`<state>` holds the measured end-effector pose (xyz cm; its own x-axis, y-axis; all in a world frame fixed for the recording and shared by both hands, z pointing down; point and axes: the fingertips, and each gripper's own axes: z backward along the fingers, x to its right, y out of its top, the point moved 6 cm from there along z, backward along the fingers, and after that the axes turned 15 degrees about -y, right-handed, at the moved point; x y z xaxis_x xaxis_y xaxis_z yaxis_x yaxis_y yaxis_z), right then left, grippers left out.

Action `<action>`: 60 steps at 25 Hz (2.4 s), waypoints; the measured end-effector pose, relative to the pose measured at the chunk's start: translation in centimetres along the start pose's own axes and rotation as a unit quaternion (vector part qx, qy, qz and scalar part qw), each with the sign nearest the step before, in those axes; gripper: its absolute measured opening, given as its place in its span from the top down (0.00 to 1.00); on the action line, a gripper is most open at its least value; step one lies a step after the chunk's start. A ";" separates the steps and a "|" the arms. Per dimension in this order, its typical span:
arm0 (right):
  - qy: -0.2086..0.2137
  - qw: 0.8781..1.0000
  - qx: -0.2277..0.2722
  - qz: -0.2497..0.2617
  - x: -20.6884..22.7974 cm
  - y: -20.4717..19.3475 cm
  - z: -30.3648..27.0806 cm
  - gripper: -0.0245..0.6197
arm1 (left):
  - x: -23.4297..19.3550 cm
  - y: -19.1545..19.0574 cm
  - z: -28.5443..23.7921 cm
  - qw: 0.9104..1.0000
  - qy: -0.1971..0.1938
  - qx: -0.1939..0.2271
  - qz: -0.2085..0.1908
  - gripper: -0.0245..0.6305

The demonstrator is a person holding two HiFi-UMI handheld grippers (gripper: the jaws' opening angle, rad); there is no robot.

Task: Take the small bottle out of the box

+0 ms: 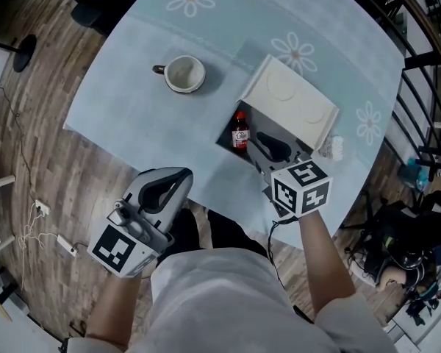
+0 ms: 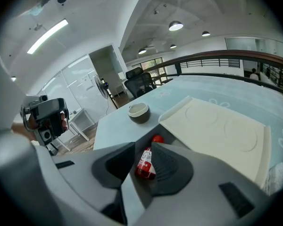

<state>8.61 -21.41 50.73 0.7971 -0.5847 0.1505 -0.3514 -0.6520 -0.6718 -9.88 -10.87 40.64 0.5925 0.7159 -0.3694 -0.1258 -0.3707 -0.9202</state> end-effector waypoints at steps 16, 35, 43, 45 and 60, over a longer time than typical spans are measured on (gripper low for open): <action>-0.009 0.997 -0.081 0.011 -0.1 -1.4 -5.3 0.59 | -2.7 -1.0 0.6 1.000 0.008 0.002 0.018 0.95; -0.050 0.981 -0.183 0.048 -0.7 -2.7 -8.6 0.54 | -3.7 -0.8 0.7 1.000 0.009 0.003 0.024 0.95; -0.055 0.983 -0.172 0.042 -0.6 -2.7 -8.5 0.56 | -3.3 -0.6 1.1 1.000 0.006 0.000 0.018 0.95; -0.058 0.983 -0.167 0.041 -0.5 -2.7 -8.4 0.56 | -3.1 -0.5 1.2 1.000 0.006 -0.002 0.016 0.95; -0.055 0.995 -0.086 0.022 -0.7 -0.5 -3.2 0.58 | 0.1 1.6 2.3 1.000 0.000 -0.003 -0.019 0.95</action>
<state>6.67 -22.20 53.29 0.8246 -0.5645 0.0375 -0.4587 -0.7058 -0.5398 -11.83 -10.06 38.80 0.5968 0.7295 -0.3342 -0.0981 -0.3470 -0.9327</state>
